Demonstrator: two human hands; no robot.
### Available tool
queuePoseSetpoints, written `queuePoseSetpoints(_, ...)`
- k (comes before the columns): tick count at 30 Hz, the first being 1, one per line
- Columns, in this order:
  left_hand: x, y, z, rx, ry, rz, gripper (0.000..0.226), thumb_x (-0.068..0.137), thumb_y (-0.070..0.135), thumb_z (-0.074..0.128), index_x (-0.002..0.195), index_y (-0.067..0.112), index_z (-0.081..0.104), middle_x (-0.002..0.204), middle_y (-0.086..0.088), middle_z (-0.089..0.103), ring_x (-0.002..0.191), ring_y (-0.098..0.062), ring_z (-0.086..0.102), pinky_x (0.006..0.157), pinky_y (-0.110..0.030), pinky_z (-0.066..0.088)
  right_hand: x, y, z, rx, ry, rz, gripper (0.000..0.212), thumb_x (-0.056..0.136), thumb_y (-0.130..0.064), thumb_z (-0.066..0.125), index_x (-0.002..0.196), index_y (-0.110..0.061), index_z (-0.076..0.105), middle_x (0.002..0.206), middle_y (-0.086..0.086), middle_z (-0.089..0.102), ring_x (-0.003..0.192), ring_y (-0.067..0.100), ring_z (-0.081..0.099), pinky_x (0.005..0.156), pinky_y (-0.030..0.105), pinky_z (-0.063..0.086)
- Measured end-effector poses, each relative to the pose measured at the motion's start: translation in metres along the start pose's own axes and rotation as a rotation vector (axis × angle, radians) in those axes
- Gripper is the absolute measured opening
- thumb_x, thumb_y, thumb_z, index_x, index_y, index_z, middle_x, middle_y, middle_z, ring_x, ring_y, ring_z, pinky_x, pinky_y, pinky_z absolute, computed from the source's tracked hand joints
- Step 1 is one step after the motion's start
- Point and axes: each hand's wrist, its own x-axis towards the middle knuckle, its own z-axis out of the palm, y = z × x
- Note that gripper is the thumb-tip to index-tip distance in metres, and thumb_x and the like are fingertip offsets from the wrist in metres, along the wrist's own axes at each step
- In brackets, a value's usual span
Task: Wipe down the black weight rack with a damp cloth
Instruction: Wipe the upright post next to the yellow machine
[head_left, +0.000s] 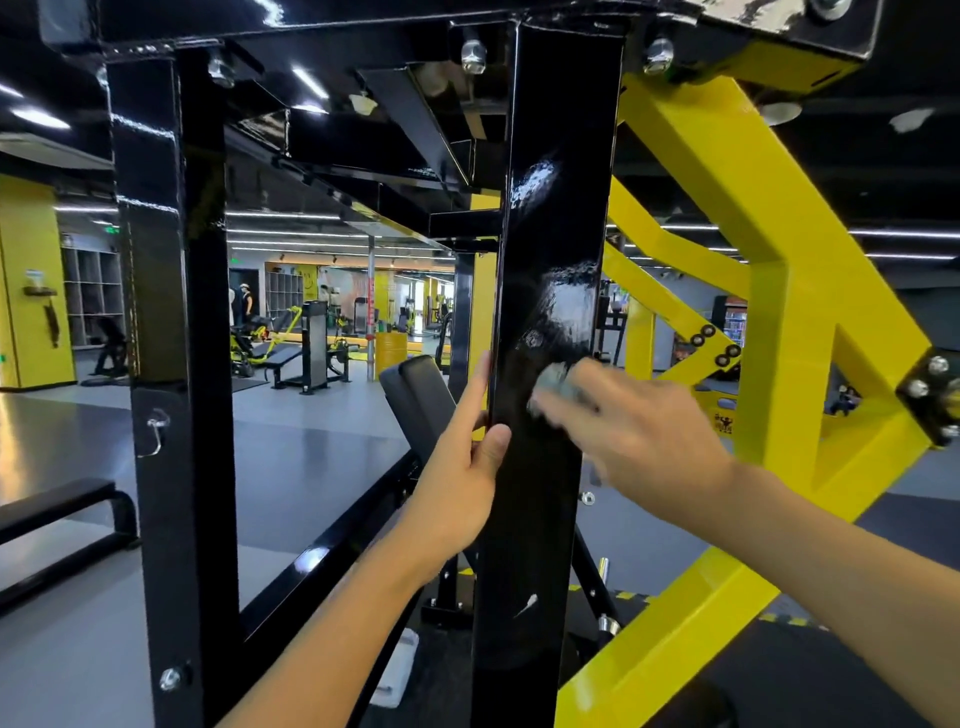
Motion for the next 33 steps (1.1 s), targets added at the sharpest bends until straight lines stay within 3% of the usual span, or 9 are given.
queuePoseSetpoints(3, -0.004, -0.001, 0.001, 0.008, 0.007, 0.007, 0.067, 0.099, 0.047, 0.042, 0.156, 0.045, 0.008, 0.161, 0.016, 0.027, 0.149, -0.008, 0.024, 0.121, -0.051, 0.026, 0.012, -0.008, -0.001, -0.008, 0.055, 0.261, 0.027, 0.081, -0.005, 0.071, 0.108, -0.011, 0.069, 0.093, 0.009, 0.051, 0.057, 0.019, 0.047, 0.048, 0.024, 0.017)
queuePoseSetpoints(7, -0.007, 0.001, 0.001, -0.026, 0.009, -0.004, 0.067, 0.100, 0.037, 0.044, 0.156, 0.043, 0.007, 0.163, 0.010, 0.025, 0.149, -0.008, 0.024, 0.122, -0.045, 0.025, 0.015, -0.021, 0.002, -0.037, 0.009, -0.011, 0.028, 0.090, -0.004, 0.047, 0.108, -0.012, 0.067, 0.097, 0.006, 0.036, 0.059, 0.021, 0.046, 0.050, 0.028, 0.021)
queuePoseSetpoints(11, -0.012, -0.007, 0.003, -0.001, -0.007, -0.004, 0.067, 0.101, 0.039, 0.045, 0.153, 0.053, 0.006, 0.160, 0.013, 0.032, 0.148, -0.013, 0.030, 0.120, -0.047, 0.029, 0.028, -0.022, -0.001, -0.038, 0.092, 0.282, 0.024, 0.085, -0.006, 0.066, 0.107, -0.014, 0.069, 0.095, 0.008, 0.050, 0.057, 0.019, 0.046, 0.049, 0.025, 0.021)
queuePoseSetpoints(15, -0.012, -0.007, 0.001, 0.024, -0.018, 0.008, 0.065, 0.102, 0.025, 0.044, 0.148, 0.050, 0.007, 0.141, 0.044, 0.031, 0.138, 0.011, 0.032, 0.119, -0.031, 0.030, 0.015, -0.040, 0.005, -0.027, -0.009, -0.003, 0.033, 0.099, -0.009, 0.037, 0.108, -0.012, 0.069, 0.096, 0.006, 0.038, 0.059, 0.022, 0.046, 0.053, 0.028, 0.021)
queuePoseSetpoints(19, -0.014, -0.013, 0.000, 0.003, -0.019, 0.032, 0.068, 0.101, 0.030, 0.045, 0.156, 0.043, 0.009, 0.158, 0.016, 0.033, 0.146, -0.004, 0.029, 0.120, -0.045, 0.029, 0.010, -0.028, 0.004, -0.025, 0.095, 0.327, 0.023, 0.086, -0.004, 0.066, 0.107, -0.012, 0.071, 0.089, 0.011, 0.056, 0.054, 0.022, 0.047, 0.045, 0.028, 0.032)
queuePoseSetpoints(23, -0.018, -0.024, 0.001, -0.020, -0.045, 0.037, 0.068, 0.102, 0.034, 0.046, 0.155, 0.049, 0.007, 0.160, 0.013, 0.031, 0.147, -0.006, 0.028, 0.119, -0.050, 0.031, -0.015, -0.047, 0.015, -0.025, -0.077, 0.043, 0.032, 0.089, -0.005, 0.059, 0.120, -0.010, 0.066, 0.095, 0.010, 0.047, 0.062, 0.024, 0.047, 0.048, 0.034, 0.039)
queuePoseSetpoints(28, -0.022, -0.033, 0.001, 0.082, -0.077, 0.017, 0.070, 0.105, 0.028, 0.044, 0.152, 0.052, -0.002, 0.117, 0.048, 0.032, 0.113, 0.036, 0.026, 0.097, -0.011, 0.030, -0.019, -0.044, 0.008, -0.047, 0.064, 0.395, 0.030, 0.082, -0.003, 0.069, 0.111, -0.007, 0.072, 0.089, 0.016, 0.060, 0.054, 0.025, 0.052, 0.040, 0.029, 0.037)
queuePoseSetpoints(31, -0.025, -0.035, -0.001, 0.039, -0.097, 0.032, 0.072, 0.104, 0.026, 0.046, 0.153, 0.051, -0.001, 0.152, 0.033, 0.026, 0.139, 0.018, 0.018, 0.118, -0.027, 0.024, -0.039, -0.066, 0.015, -0.029, -0.063, 0.088, 0.028, 0.089, -0.004, 0.058, 0.115, -0.004, 0.069, 0.096, 0.012, 0.048, 0.060, 0.026, 0.053, 0.042, 0.032, 0.039)
queuePoseSetpoints(33, -0.031, -0.038, 0.001, 0.014, -0.102, 0.037, 0.073, 0.103, 0.027, 0.047, 0.152, 0.052, 0.000, 0.162, 0.021, 0.019, 0.146, 0.009, 0.015, 0.124, -0.038, 0.019, -0.035, -0.056, 0.009, -0.036, -0.075, 0.107, 0.029, 0.087, -0.002, 0.057, 0.114, -0.006, 0.069, 0.096, 0.012, 0.047, 0.060, 0.027, 0.054, 0.042, 0.034, 0.043)
